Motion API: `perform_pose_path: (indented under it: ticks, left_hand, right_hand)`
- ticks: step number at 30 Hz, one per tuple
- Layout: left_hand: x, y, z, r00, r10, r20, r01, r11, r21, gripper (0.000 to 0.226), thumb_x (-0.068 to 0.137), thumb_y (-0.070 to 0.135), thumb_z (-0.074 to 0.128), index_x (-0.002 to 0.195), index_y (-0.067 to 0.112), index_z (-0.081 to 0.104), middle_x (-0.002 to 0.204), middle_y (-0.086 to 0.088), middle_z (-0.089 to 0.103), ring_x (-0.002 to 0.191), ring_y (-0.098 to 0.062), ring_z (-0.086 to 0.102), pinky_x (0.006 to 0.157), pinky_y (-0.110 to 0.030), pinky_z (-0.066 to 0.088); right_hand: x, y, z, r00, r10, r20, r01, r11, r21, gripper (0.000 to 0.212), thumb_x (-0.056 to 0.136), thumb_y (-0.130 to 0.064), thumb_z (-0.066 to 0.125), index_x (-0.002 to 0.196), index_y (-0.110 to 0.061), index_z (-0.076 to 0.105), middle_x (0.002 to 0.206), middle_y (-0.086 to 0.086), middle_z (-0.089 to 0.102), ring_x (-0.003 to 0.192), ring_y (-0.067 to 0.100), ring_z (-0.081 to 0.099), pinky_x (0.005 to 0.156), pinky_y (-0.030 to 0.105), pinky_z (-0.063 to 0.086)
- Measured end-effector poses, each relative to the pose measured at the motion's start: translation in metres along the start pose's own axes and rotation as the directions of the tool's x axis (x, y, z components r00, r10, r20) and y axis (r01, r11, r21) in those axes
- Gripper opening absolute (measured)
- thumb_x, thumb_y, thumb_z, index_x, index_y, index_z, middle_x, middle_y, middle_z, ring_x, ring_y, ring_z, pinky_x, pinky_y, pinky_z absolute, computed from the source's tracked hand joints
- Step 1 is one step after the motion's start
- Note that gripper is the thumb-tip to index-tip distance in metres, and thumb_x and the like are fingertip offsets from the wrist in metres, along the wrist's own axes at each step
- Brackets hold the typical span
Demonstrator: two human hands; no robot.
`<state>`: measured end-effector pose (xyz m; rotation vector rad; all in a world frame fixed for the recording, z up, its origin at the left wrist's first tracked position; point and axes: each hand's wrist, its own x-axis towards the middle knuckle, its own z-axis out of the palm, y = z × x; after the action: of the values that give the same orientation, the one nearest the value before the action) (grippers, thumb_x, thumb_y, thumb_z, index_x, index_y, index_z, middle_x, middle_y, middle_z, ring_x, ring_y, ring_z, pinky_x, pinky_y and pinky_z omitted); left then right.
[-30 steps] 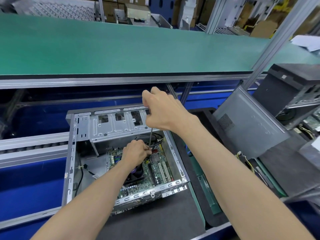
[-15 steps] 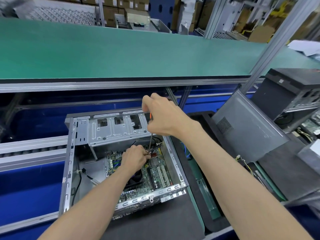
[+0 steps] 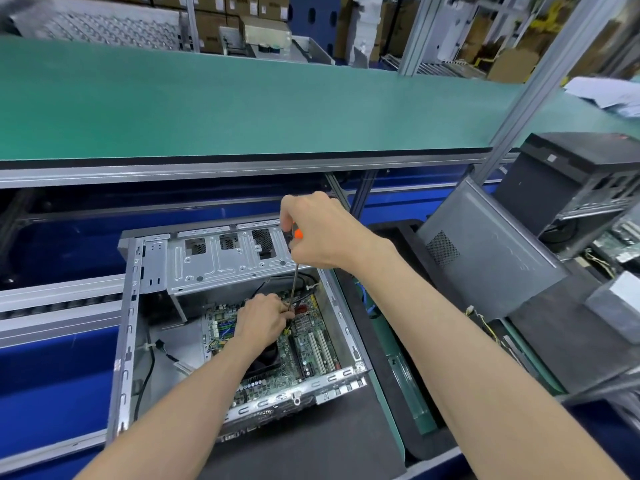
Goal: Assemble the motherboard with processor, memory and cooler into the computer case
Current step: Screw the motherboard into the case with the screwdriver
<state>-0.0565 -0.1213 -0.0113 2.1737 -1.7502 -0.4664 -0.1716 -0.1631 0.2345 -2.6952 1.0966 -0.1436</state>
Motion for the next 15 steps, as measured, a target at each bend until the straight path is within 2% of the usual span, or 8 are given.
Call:
perform_pose_path:
  ticks: [3, 5, 7, 10, 12, 13, 15]
  left_hand:
    - [0.001, -0.002, -0.001, 1.0, 0.005, 0.011, -0.005, 1.0, -0.02, 0.019, 0.092, 0.041, 0.067, 0.1, 0.03, 0.079, 0.106, 0.01, 0.07, 0.089, -0.02, 0.062, 0.073, -0.032, 0.048]
    - [0.003, -0.001, -0.001, 1.0, 0.003, 0.017, -0.002, 0.999, -0.035, 0.019, 0.092, 0.042, 0.067, 0.099, 0.03, 0.08, 0.107, 0.01, 0.071, 0.093, -0.021, 0.064, 0.074, -0.033, 0.05]
    - [0.003, -0.001, -0.001, 1.0, -0.006, 0.02, 0.007, 0.999, -0.047, 0.018, 0.091, 0.042, 0.068, 0.098, 0.029, 0.08, 0.106, 0.01, 0.071, 0.093, -0.021, 0.065, 0.072, -0.031, 0.049]
    - [0.004, 0.0, 0.0, 0.999, -0.005, 0.032, 0.006, 0.999, -0.034, 0.018, 0.091, 0.041, 0.068, 0.101, 0.03, 0.079, 0.107, 0.009, 0.071, 0.093, -0.022, 0.064, 0.073, -0.032, 0.05]
    - [0.005, -0.001, 0.001, 1.0, -0.006, 0.028, 0.007, 1.0, -0.027, 0.019, 0.091, 0.04, 0.069, 0.102, 0.029, 0.079, 0.107, 0.008, 0.072, 0.093, -0.022, 0.065, 0.071, -0.031, 0.048]
    - [0.005, -0.002, 0.002, 1.0, -0.005, 0.026, 0.006, 1.0, -0.022, 0.019, 0.091, 0.04, 0.069, 0.102, 0.028, 0.079, 0.107, 0.008, 0.073, 0.092, -0.022, 0.065, 0.069, -0.03, 0.046]
    - [0.005, -0.003, 0.003, 1.0, -0.001, 0.024, 0.001, 1.0, -0.015, 0.02, 0.091, 0.04, 0.069, 0.103, 0.028, 0.079, 0.106, 0.006, 0.073, 0.092, -0.023, 0.065, 0.068, -0.029, 0.045]
  right_hand:
    - [0.004, -0.002, 0.008, 0.994, 0.034, -0.102, -0.041, 0.997, -0.069, 0.008, 0.083, -0.013, 0.058, 0.087, -0.013, 0.051, 0.085, 0.004, 0.049, 0.08, 0.03, 0.051, 0.064, 0.038, 0.044]
    - [0.006, -0.004, 0.012, 0.978, 0.065, -0.199, -0.101, 0.979, -0.177, 0.027, 0.09, -0.014, 0.055, 0.07, -0.015, 0.036, 0.073, 0.001, 0.035, 0.071, 0.029, 0.044, 0.06, 0.036, 0.032]
    - [0.006, -0.003, 0.012, 0.959, 0.089, -0.268, -0.158, 0.955, -0.25, 0.037, 0.093, -0.017, 0.053, 0.067, -0.017, 0.028, 0.07, 0.0, 0.029, 0.069, 0.029, 0.042, 0.061, 0.037, 0.029]
    - [0.001, 0.001, 0.006, 0.984, 0.039, -0.174, -0.07, 0.981, -0.178, 0.013, 0.085, -0.022, 0.057, 0.084, -0.016, 0.046, 0.084, 0.004, 0.042, 0.072, 0.028, 0.048, 0.06, 0.037, 0.033]
    - [-0.002, 0.004, 0.0, 0.998, -0.018, -0.053, 0.016, 0.999, -0.034, 0.022, 0.075, -0.015, 0.058, 0.096, -0.016, 0.052, 0.097, 0.002, 0.047, 0.077, 0.025, 0.052, 0.06, 0.036, 0.04]
    - [-0.003, 0.006, -0.001, 0.999, -0.033, -0.019, 0.034, 0.999, 0.008, 0.025, 0.073, -0.011, 0.058, 0.097, -0.017, 0.054, 0.097, 0.0, 0.05, 0.081, 0.024, 0.053, 0.063, 0.035, 0.042]
    - [-0.002, 0.005, 0.0, 0.999, -0.029, -0.019, 0.029, 0.999, -0.013, 0.02, 0.075, -0.009, 0.058, 0.093, -0.015, 0.056, 0.09, -0.001, 0.054, 0.084, 0.025, 0.054, 0.065, 0.034, 0.042]
